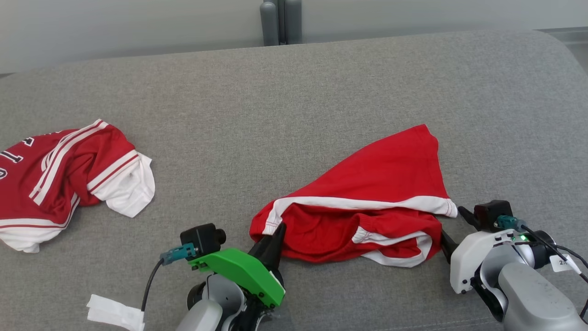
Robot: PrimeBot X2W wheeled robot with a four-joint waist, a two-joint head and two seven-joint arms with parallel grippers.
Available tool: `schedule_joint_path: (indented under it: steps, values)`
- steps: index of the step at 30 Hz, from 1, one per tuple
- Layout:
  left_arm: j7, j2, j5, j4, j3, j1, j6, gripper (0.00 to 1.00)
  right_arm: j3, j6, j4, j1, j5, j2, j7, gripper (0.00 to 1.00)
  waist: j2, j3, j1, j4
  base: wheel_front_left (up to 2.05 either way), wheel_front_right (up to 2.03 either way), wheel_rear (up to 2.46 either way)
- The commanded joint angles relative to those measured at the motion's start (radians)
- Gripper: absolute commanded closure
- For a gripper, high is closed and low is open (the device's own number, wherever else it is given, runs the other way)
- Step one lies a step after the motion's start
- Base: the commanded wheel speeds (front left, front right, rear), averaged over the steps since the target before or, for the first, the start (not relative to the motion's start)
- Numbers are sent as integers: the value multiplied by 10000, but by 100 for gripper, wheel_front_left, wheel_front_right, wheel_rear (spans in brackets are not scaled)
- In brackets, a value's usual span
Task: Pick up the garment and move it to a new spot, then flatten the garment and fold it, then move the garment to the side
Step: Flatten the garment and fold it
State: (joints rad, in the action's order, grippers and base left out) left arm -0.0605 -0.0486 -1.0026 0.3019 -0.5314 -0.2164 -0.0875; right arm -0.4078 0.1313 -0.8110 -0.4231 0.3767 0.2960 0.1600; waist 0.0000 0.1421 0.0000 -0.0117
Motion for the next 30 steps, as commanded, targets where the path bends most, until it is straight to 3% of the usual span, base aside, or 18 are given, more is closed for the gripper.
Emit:
schedule_joint_path:
  steps: [1,2,3,4,6,7,10,11,13,24,30]
  values:
    - [62,-42,-59,97,-47,-223,91,81,-64,-10,-81,-112,101,-23,72,0,0,8,0,0,0,0,0]
    - [64,-42,-58,139,-76,-264,118,100,-95,-10,-102,-125,128,-36,81,0,0,12,0,-2,0,0,0]
    - [69,-42,-75,183,-102,-298,147,100,-128,-10,-118,-134,150,-46,88,2,0,5,0,-6,0,0,0]
    - [63,-42,-106,207,-130,-322,178,100,-154,-10,-128,-141,162,-54,105,12,0,6,0,-10,0,0,0]
    - [87,-43,-124,258,-178,-390,198,100,-201,-11,-143,-172,229,-56,141,45,0,21,0,-11,0,0,0]
    - [94,-43,-139,279,-201,-432,208,100,-231,-11,-146,-190,243,-53,170,55,0,28,0,-7,0,0,0]
    - [106,-42,-195,349,-242,-522,251,100,-308,-11,-165,-240,366,-61,220,77,0,40,0,9,0,0,0]
    - [106,-42,-195,349,-242,-522,251,100,-308,-11,-165,-240,366,-61,220,77,0,40,0,9,0,0,0]
    - [150,-43,-213,386,-231,-564,273,100,-367,-11,-153,-276,475,-61,281,100,0,48,0,20,0,0,0]
    - [-84,-440,-419,-174,-37,-483,443,100,-812,-11,362,-392,1257,385,256,100,0,-163,0,16,0,0,0]
    - [-1041,-1259,-994,-2304,377,-869,561,100,-1095,-11,3012,-794,2802,1877,-724,100,0,-204,0,66,0,0,0]
